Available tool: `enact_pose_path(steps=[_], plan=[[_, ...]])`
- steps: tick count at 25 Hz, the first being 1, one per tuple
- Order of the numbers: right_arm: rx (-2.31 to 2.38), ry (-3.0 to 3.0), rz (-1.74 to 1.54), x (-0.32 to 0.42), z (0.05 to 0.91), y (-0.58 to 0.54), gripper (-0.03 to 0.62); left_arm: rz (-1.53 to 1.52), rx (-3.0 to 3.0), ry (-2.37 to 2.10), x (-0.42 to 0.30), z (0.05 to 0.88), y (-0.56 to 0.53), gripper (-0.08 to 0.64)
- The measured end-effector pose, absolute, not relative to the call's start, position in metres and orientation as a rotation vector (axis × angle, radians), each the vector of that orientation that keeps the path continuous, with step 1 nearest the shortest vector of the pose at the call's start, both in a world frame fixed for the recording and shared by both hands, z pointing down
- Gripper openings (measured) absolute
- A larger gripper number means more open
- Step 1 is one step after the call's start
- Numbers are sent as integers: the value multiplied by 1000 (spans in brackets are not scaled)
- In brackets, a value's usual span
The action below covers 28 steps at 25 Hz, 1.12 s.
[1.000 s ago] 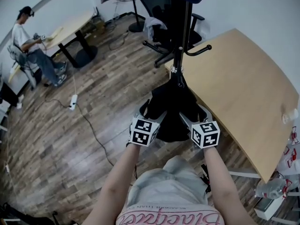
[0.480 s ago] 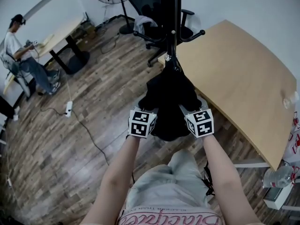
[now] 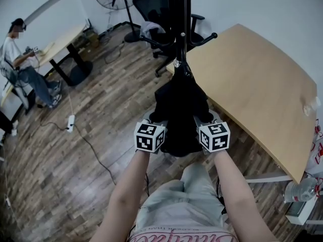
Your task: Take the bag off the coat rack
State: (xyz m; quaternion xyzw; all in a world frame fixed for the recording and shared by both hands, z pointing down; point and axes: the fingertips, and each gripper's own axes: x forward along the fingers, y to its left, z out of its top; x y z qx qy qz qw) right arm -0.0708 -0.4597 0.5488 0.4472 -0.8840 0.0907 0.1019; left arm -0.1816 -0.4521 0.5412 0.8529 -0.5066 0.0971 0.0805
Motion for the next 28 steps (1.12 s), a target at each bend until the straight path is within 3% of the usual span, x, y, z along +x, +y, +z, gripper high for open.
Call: enact_pose_path(steps=[6,28], plan=[[1343,-2582,384,-68,543,-445,49,381,2568,-1476,-175,531,-437,65],[1283,-2452,489,-66,500,-374,44,404,2500,-1354,-175,485,-369,63]])
